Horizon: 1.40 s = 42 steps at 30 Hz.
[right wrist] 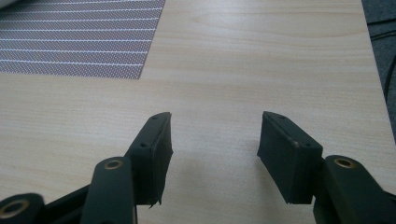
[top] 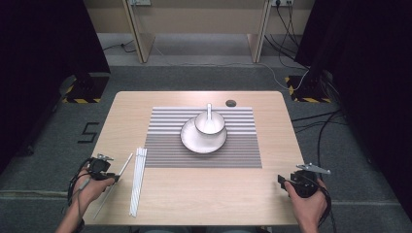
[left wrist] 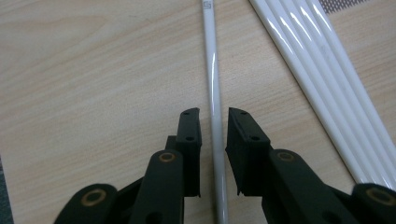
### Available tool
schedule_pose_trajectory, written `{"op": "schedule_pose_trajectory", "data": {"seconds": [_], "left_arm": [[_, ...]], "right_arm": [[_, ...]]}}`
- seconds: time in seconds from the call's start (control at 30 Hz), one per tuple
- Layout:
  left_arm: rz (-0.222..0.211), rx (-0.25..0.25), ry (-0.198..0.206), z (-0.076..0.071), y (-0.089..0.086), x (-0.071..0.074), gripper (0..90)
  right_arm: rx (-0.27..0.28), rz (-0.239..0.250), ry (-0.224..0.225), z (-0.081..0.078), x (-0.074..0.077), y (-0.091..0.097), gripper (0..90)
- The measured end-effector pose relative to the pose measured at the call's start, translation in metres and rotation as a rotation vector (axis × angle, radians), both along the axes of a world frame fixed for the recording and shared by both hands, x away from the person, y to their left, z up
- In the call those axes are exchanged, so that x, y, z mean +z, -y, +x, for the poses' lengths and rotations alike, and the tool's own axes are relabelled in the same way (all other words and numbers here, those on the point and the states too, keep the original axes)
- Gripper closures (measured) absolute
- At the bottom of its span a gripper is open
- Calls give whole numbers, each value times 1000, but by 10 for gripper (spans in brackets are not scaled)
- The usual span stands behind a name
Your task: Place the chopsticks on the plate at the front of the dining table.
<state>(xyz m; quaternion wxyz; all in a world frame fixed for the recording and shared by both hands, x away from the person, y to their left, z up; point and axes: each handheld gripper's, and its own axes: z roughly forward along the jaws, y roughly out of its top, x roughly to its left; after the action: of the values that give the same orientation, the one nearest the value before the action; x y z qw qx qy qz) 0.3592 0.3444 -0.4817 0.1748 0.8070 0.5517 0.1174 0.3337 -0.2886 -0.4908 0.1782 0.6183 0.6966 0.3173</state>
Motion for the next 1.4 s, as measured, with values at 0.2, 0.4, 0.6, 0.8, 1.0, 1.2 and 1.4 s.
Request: {"op": "schedule_pose_trajectory", "data": {"seconds": [0.2, 0.4, 0.6, 0.8, 1.0, 1.2, 1.4], "left_arm": [[35, -60, -100, 15, 3, 0, 744], [58, -79, -162, 22, 6, 1, 757], [83, -87, -202, 27, 9, 2, 778], [90, -78, -273, 37, 11, 3, 798], [103, -73, -292, 40, 11, 3, 830], [124, -59, -288, 40, 14, 4, 838], [135, -8, -291, 39, 17, 4, 839]], "right_arm": [[0, 5, -1, 0, -1, 1, 441], [0, 7, -3, 0, -1, 2, 440], [4, 11, -5, 1, -1, 2, 438], [7, 17, -9, 0, -1, 2, 433], [7, 18, -7, 0, -2, 4, 430], [8, 18, -6, 0, -1, 3, 428], [7, 18, -6, 0, -1, 3, 426]]}}
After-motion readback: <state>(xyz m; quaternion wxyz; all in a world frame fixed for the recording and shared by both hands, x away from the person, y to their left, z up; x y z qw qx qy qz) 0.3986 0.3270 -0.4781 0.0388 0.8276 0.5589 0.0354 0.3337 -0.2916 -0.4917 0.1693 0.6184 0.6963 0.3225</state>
